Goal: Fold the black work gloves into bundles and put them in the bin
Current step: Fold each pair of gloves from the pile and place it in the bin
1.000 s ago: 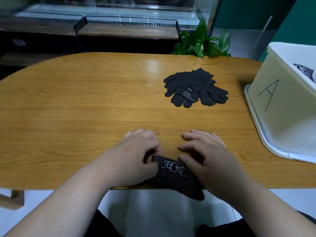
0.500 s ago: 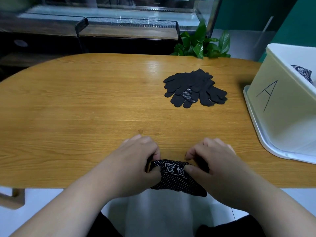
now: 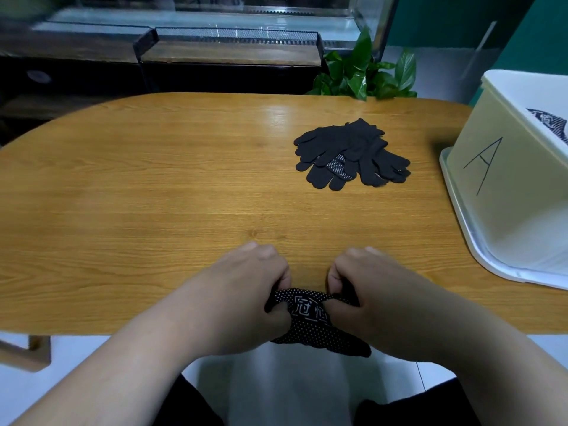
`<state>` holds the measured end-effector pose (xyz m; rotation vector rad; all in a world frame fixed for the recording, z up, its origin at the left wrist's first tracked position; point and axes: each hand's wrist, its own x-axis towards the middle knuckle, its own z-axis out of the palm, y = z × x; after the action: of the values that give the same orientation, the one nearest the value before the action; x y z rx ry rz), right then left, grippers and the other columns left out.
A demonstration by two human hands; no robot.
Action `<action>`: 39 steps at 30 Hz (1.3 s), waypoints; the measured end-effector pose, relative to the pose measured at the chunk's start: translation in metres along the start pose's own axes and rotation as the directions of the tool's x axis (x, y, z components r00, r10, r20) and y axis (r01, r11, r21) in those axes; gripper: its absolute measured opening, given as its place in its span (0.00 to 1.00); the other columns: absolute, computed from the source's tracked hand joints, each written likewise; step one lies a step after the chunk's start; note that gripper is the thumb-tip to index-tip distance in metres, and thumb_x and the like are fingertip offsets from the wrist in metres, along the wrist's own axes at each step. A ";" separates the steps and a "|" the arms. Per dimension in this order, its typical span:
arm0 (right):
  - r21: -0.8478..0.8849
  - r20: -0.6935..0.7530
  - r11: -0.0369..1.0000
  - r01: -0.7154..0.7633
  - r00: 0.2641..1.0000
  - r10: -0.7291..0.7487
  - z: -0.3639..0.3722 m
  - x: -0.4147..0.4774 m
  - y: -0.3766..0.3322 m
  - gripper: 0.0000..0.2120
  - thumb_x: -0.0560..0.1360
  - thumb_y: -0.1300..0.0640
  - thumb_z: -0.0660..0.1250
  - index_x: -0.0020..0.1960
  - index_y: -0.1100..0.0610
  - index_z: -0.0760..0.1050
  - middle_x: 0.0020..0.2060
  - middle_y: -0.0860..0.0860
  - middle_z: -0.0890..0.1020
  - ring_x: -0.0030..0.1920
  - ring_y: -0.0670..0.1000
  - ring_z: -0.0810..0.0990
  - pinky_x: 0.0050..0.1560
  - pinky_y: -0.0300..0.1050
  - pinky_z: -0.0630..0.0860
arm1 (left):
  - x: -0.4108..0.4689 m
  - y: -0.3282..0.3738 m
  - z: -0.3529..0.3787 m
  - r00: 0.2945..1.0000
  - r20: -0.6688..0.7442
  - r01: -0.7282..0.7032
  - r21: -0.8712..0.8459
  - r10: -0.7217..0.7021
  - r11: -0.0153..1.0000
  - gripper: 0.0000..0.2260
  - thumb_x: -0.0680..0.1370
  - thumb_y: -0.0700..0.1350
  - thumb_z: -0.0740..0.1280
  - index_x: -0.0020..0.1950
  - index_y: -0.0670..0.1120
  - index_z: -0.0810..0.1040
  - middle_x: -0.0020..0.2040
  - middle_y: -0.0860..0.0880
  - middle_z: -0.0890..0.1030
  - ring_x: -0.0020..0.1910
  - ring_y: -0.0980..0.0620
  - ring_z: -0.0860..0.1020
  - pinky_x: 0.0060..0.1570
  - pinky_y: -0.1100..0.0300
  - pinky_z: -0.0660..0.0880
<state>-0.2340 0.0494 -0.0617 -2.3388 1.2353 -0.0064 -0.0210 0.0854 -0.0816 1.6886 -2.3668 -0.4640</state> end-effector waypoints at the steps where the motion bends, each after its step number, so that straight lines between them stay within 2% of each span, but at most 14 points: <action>1: 0.015 0.004 1.000 -0.002 1.000 0.002 -0.001 -0.001 0.000 0.09 0.74 0.41 0.61 0.42 0.45 0.67 0.42 0.41 0.73 0.46 0.39 0.67 0.44 0.37 0.67 | 0.000 0.001 -0.001 1.000 0.001 0.002 -0.007 -0.002 1.000 0.06 0.72 0.53 0.64 0.46 0.57 0.68 0.44 0.60 0.71 0.51 0.59 0.67 0.48 0.67 0.66; 4: 0.111 -0.019 0.993 -0.037 0.999 0.040 -0.004 -0.004 0.001 0.09 0.72 0.44 0.67 0.42 0.45 0.69 0.38 0.40 0.78 0.37 0.39 0.72 0.35 0.37 0.69 | -0.003 0.003 -0.006 0.996 0.053 0.082 -0.180 -0.073 0.980 0.07 0.71 0.49 0.67 0.45 0.57 0.70 0.41 0.60 0.76 0.42 0.61 0.72 0.39 0.66 0.69; 6: 0.311 -0.033 0.948 -0.058 0.997 0.072 -0.005 -0.005 0.003 0.07 0.72 0.49 0.71 0.43 0.46 0.72 0.33 0.42 0.78 0.30 0.40 0.72 0.32 0.38 0.70 | -0.003 0.001 -0.006 0.988 0.110 0.145 -0.383 -0.111 0.912 0.08 0.71 0.45 0.69 0.45 0.57 0.74 0.38 0.57 0.79 0.32 0.60 0.73 0.33 0.63 0.70; 9: 0.699 -0.017 0.712 -0.061 0.995 0.103 -0.011 -0.010 0.005 0.07 0.74 0.59 0.74 0.43 0.48 0.78 0.33 0.50 0.79 0.31 0.50 0.74 0.33 0.47 0.71 | -0.002 -0.001 -0.009 0.979 0.180 0.200 -0.801 -0.092 0.564 0.08 0.71 0.39 0.69 0.45 0.51 0.79 0.38 0.48 0.79 0.34 0.54 0.74 0.34 0.61 0.70; 11: 0.846 -0.051 0.533 -0.006 0.995 0.091 -0.017 -0.017 0.006 0.05 0.72 0.58 0.74 0.45 0.51 0.80 0.35 0.55 0.78 0.33 0.53 0.73 0.34 0.49 0.70 | -0.003 0.000 -0.013 0.984 0.175 0.180 -0.930 -0.044 0.319 0.10 0.69 0.35 0.71 0.47 0.48 0.83 0.40 0.45 0.80 0.36 0.53 0.77 0.38 0.63 0.74; 14: 0.910 -0.159 0.402 0.105 0.982 0.103 -0.025 -0.034 0.002 0.05 0.65 0.54 0.75 0.39 0.53 0.82 0.35 0.59 0.77 0.33 0.52 0.73 0.32 0.42 0.70 | -0.005 0.014 -0.023 0.989 0.146 0.146 -0.970 -0.014 0.196 0.12 0.65 0.40 0.75 0.48 0.46 0.86 0.45 0.42 0.85 0.42 0.50 0.81 0.46 0.60 0.78; 17: 0.915 -0.235 0.360 0.182 0.966 0.109 -0.033 -0.056 0.002 0.19 0.57 0.43 0.82 0.39 0.54 0.82 0.37 0.62 0.76 0.36 0.53 0.73 0.35 0.44 0.69 | -0.006 0.037 -0.037 0.988 0.117 0.134 -0.972 -0.098 0.190 0.15 0.59 0.45 0.76 0.45 0.45 0.87 0.44 0.41 0.85 0.43 0.47 0.81 0.51 0.53 0.76; 20: 0.902 -0.279 0.357 0.244 0.959 0.048 -0.051 -0.082 0.003 0.25 0.59 0.38 0.81 0.44 0.56 0.83 0.37 0.61 0.78 0.37 0.53 0.75 0.36 0.43 0.70 | -0.009 0.063 -0.056 0.989 0.096 0.116 -0.974 -0.111 0.196 0.15 0.58 0.45 0.76 0.43 0.45 0.88 0.43 0.41 0.86 0.41 0.45 0.81 0.50 0.52 0.74; 22: 0.880 -0.305 0.385 0.277 0.952 0.012 -0.066 -0.099 0.003 0.23 0.60 0.42 0.81 0.46 0.57 0.83 0.37 0.59 0.79 0.37 0.52 0.77 0.39 0.42 0.73 | -0.009 0.080 -0.068 0.993 0.075 0.093 -0.971 -0.093 0.220 0.16 0.58 0.46 0.75 0.44 0.44 0.88 0.43 0.39 0.85 0.43 0.42 0.78 0.50 0.49 0.72; 25: 0.834 -0.338 0.481 0.272 0.940 0.054 -0.088 -0.120 0.005 0.09 0.62 0.55 0.78 0.41 0.55 0.85 0.34 0.60 0.81 0.36 0.52 0.78 0.40 0.39 0.75 | -0.005 0.102 -0.081 0.997 0.075 0.079 -0.957 -0.026 0.279 0.16 0.61 0.46 0.75 0.47 0.44 0.88 0.46 0.40 0.86 0.42 0.46 0.81 0.46 0.54 0.75; 28: 0.803 -0.354 0.544 0.243 0.929 0.107 -0.104 -0.136 0.015 0.08 0.60 0.56 0.77 0.39 0.56 0.84 0.36 0.64 0.82 0.36 0.53 0.78 0.39 0.40 0.75 | 0.005 0.119 -0.085 0.996 0.082 0.064 -0.946 0.043 0.318 0.12 0.70 0.44 0.70 0.50 0.44 0.87 0.47 0.42 0.86 0.39 0.53 0.82 0.33 0.63 0.76; 31: 0.796 -0.364 0.565 0.219 0.918 0.158 -0.120 -0.150 0.027 0.04 0.63 0.60 0.73 0.37 0.56 0.84 0.32 0.58 0.82 0.31 0.49 0.75 0.33 0.38 0.73 | 0.022 0.139 -0.085 0.994 0.063 0.026 -0.921 0.084 0.389 0.12 0.73 0.45 0.66 0.51 0.46 0.87 0.48 0.45 0.86 0.41 0.55 0.82 0.34 0.64 0.75; 36: 0.788 -0.387 0.594 0.162 0.881 0.273 -0.150 -0.153 0.062 0.03 0.62 0.61 0.71 0.36 0.58 0.84 0.29 0.58 0.72 0.28 0.49 0.67 0.27 0.36 0.68 | 0.071 0.168 -0.091 0.994 0.052 -0.006 -0.861 0.099 0.509 0.10 0.80 0.39 0.65 0.52 0.44 0.87 0.50 0.44 0.86 0.44 0.51 0.81 0.35 0.61 0.75; 39: 0.813 -0.373 0.565 0.142 0.871 0.319 -0.178 -0.147 0.090 0.06 0.60 0.66 0.74 0.36 0.58 0.83 0.28 0.57 0.70 0.26 0.48 0.67 0.25 0.34 0.66 | 0.116 0.187 -0.100 0.997 0.019 -0.025 -0.833 0.073 0.553 0.09 0.79 0.37 0.65 0.50 0.39 0.86 0.38 0.44 0.83 0.34 0.53 0.77 0.28 0.64 0.72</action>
<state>-0.4309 0.0465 0.0889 -1.4301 1.1859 -0.9986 -0.1903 0.0179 0.0767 1.1192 -1.6898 -1.3730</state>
